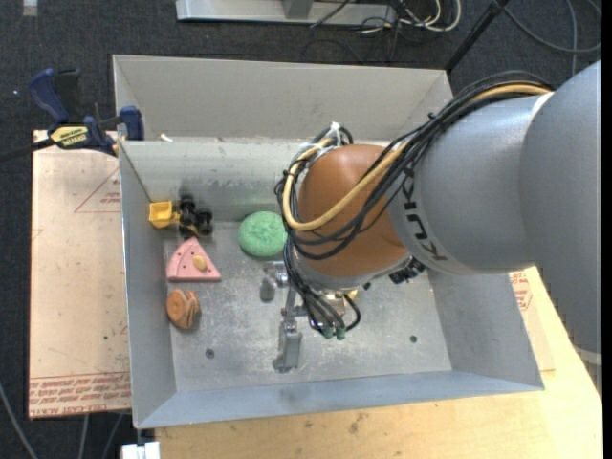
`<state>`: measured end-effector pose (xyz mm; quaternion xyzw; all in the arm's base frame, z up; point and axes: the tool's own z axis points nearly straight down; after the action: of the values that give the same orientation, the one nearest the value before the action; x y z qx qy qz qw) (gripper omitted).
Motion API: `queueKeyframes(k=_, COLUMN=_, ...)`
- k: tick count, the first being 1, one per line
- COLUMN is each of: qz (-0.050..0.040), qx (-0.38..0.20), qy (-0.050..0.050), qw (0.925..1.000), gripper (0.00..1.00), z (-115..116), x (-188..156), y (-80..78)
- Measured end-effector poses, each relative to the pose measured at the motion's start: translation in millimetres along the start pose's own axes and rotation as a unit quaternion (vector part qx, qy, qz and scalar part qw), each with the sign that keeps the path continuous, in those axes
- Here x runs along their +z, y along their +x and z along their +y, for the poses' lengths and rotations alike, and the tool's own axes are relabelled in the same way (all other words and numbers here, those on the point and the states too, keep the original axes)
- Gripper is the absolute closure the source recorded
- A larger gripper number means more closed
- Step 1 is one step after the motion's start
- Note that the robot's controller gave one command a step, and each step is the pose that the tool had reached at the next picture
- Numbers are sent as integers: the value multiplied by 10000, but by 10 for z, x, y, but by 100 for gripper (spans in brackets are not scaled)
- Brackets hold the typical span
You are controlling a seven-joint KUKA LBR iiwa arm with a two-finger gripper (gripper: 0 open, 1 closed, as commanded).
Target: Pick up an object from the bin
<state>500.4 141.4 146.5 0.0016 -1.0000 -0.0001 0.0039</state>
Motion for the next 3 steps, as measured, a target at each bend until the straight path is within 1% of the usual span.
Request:
queueKeyframes(k=1, qz=-35, qx=18, qy=-5, qw=10000, gripper=0, z=-7, x=-38, y=-20)
queueKeyframes(k=2, qz=-69, qx=-576, qy=-7, qw=9983, gripper=0, z=514, x=407, y=-265)
queueKeyframes(k=3, qz=-43, qx=-1, qy=-9, qw=10000, gripper=0, z=675, x=138, y=-690)
